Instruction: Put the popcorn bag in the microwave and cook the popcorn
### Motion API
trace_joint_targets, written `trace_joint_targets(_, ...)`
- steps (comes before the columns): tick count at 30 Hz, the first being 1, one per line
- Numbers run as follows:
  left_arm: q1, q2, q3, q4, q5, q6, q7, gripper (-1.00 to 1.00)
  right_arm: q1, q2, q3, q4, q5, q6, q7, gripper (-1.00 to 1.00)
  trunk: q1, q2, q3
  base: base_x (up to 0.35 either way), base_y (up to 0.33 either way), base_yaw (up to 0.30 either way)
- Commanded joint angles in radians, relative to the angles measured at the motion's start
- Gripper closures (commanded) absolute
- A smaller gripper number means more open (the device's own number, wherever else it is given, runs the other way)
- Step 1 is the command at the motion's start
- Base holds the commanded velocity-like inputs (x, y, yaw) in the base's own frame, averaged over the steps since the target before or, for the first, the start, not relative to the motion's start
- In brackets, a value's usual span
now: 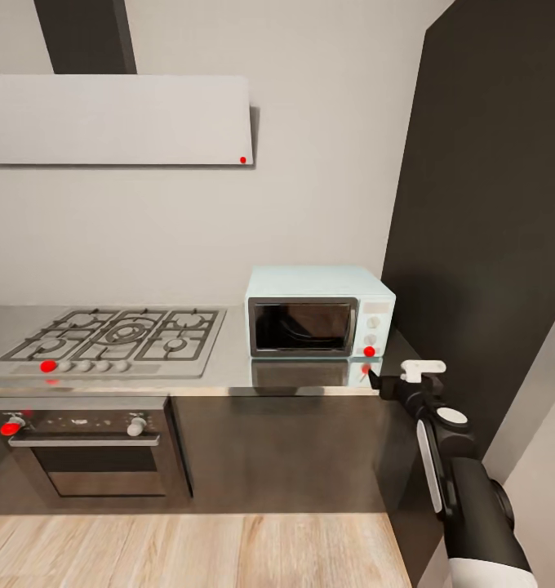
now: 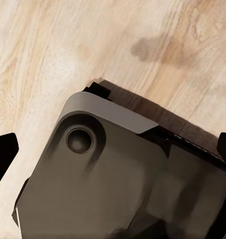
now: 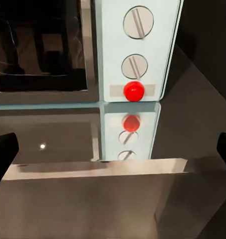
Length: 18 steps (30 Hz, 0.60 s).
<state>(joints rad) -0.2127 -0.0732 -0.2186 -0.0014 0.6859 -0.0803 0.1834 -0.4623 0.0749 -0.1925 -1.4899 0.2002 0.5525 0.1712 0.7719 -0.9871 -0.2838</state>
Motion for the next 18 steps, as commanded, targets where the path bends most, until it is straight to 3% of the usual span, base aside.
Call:
trace_joint_targets(1, -0.001, 0.0, -0.008, 0.0, 0.008, -0.002, 0.004, -1.0, -0.001, -0.001, -0.002, 0.0, 0.009, 0.005, 0.009, -1.0, 0.0, -0.001, -0.001, 0.0, 0.0, 0.0)
trace_joint_targets(7, -0.001, 0.0, -0.008, 0.0, 0.014, -0.002, 0.004, -1.0, -0.001, -0.003, -0.002, 0.033, 0.01, 0.0, 0.002, -1.0, 0.0, -0.001, -0.001, 0.027, 0.0, 0.0)
trace_joint_targets(12, -0.001, 0.001, -0.008, 0.0, 0.008, -0.001, 0.002, -1.0, -0.001, -0.006, -0.005, 0.07, 0.013, -0.003, 0.0, -1.0, 0.0, -0.001, -0.001, 0.236, 0.0, 0.0)
trace_joint_targets(18, -0.001, 0.001, -0.008, 0.0, 0.008, -0.001, 0.002, -1.0, -0.001, -0.009, -0.055, 0.092, 0.01, -0.05, 0.001, -1.0, 0.0, -0.001, -0.001, 0.296, 0.0, 0.0)
